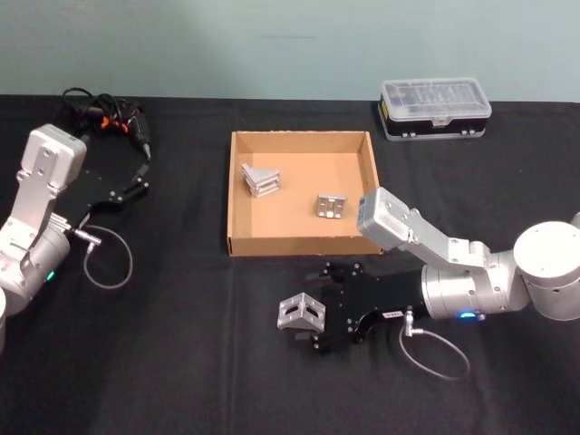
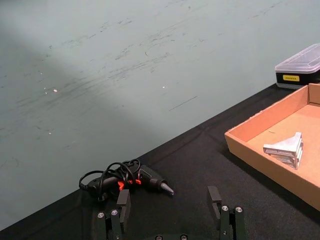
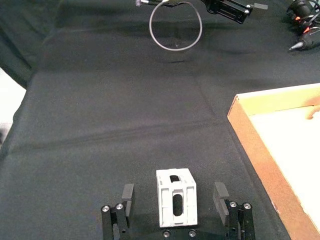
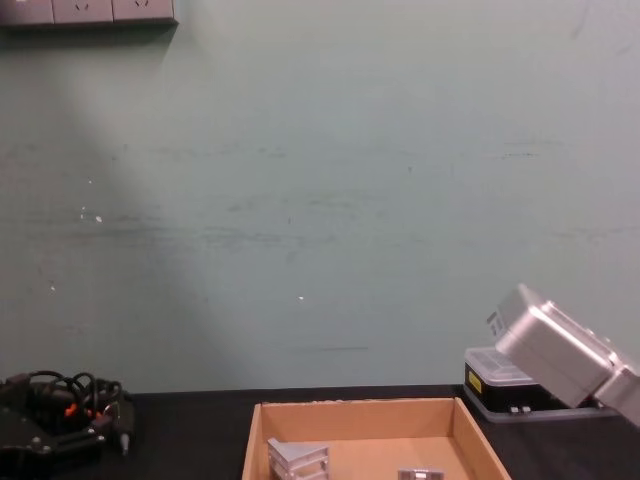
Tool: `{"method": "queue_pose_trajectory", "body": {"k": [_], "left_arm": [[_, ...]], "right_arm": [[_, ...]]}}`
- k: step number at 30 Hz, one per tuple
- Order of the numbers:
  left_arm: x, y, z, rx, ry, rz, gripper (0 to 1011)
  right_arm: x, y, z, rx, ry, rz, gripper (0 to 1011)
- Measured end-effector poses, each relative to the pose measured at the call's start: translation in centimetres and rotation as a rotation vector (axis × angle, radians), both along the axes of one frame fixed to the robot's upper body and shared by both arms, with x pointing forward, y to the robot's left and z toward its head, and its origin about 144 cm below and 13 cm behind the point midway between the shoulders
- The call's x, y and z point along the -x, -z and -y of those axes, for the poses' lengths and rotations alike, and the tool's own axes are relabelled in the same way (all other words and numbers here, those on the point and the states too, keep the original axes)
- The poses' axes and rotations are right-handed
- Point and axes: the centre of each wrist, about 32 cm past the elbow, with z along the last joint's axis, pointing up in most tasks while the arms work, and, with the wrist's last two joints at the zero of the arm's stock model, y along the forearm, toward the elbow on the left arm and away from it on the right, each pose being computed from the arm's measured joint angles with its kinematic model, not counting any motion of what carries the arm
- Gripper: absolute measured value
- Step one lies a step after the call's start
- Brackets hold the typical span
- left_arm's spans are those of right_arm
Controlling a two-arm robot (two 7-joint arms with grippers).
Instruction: Use one hand to pick up the angle iron from the table and place it into the box.
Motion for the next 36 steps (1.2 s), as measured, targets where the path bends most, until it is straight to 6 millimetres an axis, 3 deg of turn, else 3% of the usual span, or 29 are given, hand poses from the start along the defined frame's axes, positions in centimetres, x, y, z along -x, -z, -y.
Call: {"method": "queue_pose_trajectory", "body": {"k": [19, 36], "left_arm": [[0.0, 0.0, 0.0, 0.0, 0.0, 0.0, 1000], [0.0, 0.0, 0.0, 0.0, 0.0, 0.0, 1000]], "right_arm": [[-0.31, 0.95, -0.75, -0.018, 0.015, -0.029, 998], [-0.6, 1.07, -0.36, -0.026, 0.04, -0.047, 549]]}}
